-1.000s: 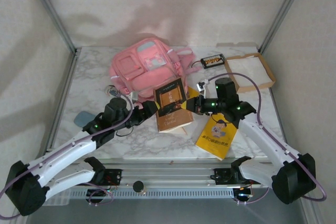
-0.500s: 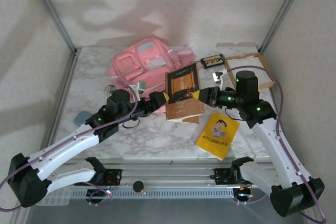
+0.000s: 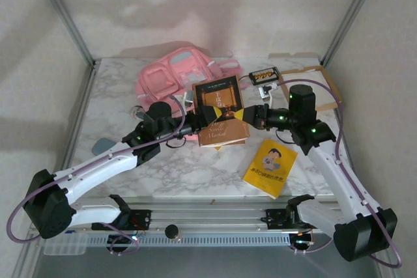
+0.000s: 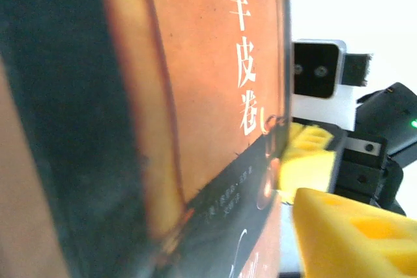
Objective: Pack books, pencil case, and school supplies into a backpack
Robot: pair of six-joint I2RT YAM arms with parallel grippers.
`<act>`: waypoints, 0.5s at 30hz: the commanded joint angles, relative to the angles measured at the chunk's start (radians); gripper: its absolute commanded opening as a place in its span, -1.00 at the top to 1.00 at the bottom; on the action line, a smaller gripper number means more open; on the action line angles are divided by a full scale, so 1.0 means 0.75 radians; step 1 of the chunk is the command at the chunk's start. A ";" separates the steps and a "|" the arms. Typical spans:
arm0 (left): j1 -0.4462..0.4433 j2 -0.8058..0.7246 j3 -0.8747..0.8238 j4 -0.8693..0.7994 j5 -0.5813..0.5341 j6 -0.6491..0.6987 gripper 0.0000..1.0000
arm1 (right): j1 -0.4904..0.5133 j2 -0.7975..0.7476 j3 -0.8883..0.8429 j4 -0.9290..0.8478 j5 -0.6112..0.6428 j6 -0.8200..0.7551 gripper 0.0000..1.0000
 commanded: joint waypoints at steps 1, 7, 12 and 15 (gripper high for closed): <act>-0.012 -0.020 0.032 0.139 0.041 0.004 -0.02 | -0.034 0.000 -0.005 0.037 -0.043 -0.054 1.00; -0.015 -0.007 0.018 0.189 0.047 -0.025 0.63 | -0.055 0.020 -0.017 0.026 -0.049 -0.088 0.65; -0.015 0.027 0.067 0.178 0.058 -0.016 1.00 | -0.126 0.017 -0.044 0.013 -0.087 -0.105 -0.14; -0.015 0.054 0.095 0.229 0.085 -0.031 1.00 | -0.205 0.017 -0.092 0.047 -0.122 -0.065 -0.66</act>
